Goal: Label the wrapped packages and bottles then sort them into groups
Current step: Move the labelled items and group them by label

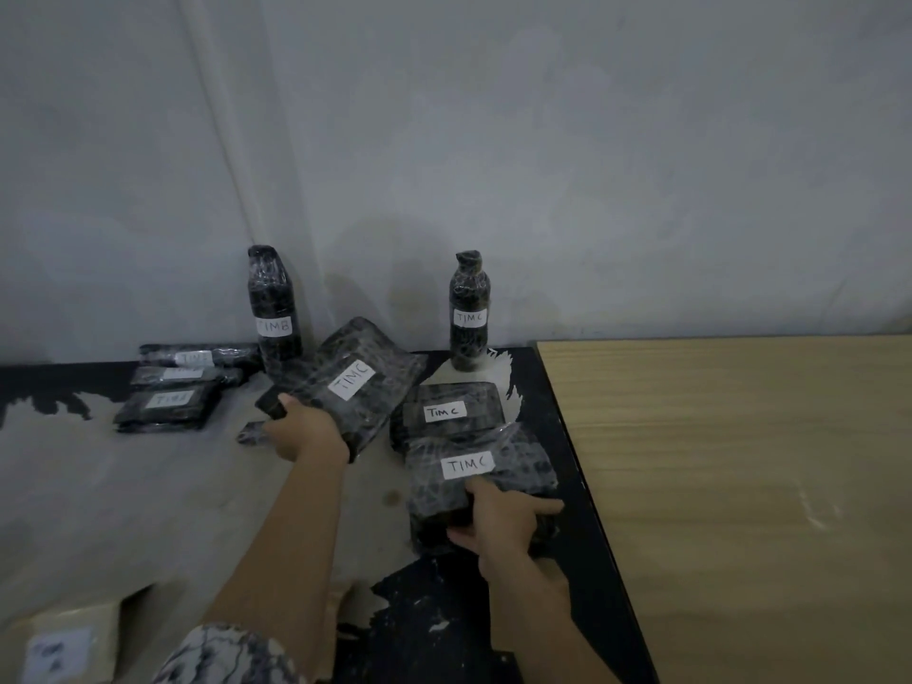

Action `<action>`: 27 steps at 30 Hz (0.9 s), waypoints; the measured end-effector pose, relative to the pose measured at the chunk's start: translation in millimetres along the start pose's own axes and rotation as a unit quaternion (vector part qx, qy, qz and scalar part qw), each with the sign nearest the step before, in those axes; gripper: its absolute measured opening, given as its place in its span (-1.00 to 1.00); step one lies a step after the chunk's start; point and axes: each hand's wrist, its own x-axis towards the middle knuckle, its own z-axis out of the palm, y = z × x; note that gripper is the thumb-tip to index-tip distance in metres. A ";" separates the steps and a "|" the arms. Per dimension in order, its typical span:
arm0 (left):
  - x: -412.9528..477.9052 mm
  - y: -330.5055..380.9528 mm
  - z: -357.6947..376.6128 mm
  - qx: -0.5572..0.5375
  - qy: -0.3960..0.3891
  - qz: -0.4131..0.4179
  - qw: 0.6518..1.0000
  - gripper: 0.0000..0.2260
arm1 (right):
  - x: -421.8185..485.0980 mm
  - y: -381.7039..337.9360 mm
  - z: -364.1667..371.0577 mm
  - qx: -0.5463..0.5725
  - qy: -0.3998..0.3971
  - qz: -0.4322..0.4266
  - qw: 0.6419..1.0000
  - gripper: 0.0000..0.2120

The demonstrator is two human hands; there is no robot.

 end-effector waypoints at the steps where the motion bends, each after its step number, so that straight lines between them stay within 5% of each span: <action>1: -0.8 -2.5 -0.2 0.005 -0.005 0.002 1.000 -0.56 | -0.7 1.2 -0.2 -0.017 0.002 -0.007 1.000 0.10; 8: -9.0 -20.6 0.2 0.036 -0.042 -0.003 0.998 -0.55 | -14.2 -7.3 0.3 -0.196 0.066 -0.162 0.965 0.08; 15: -16.1 -23.9 1.4 0.021 -0.019 0.010 1.000 -0.60 | 24.2 -50.1 26.7 -0.216 0.095 -0.325 0.916 -0.29; 18: -10.2 -23.4 0.7 0.032 -0.005 0.023 0.999 -0.58 | 51.1 -70.9 35.4 -0.366 0.121 -0.361 0.850 -0.53; 22: -1.4 -21.8 -1.2 0.039 0.019 0.010 0.999 -0.56 | 74.9 -96.6 45.0 -0.594 0.054 -0.183 0.781 -0.50; 27: 6.8 -20.9 -5.2 0.044 0.034 0.003 0.998 -0.55 | 104.2 -94.1 53.7 -0.624 -0.057 -0.054 0.778 -0.28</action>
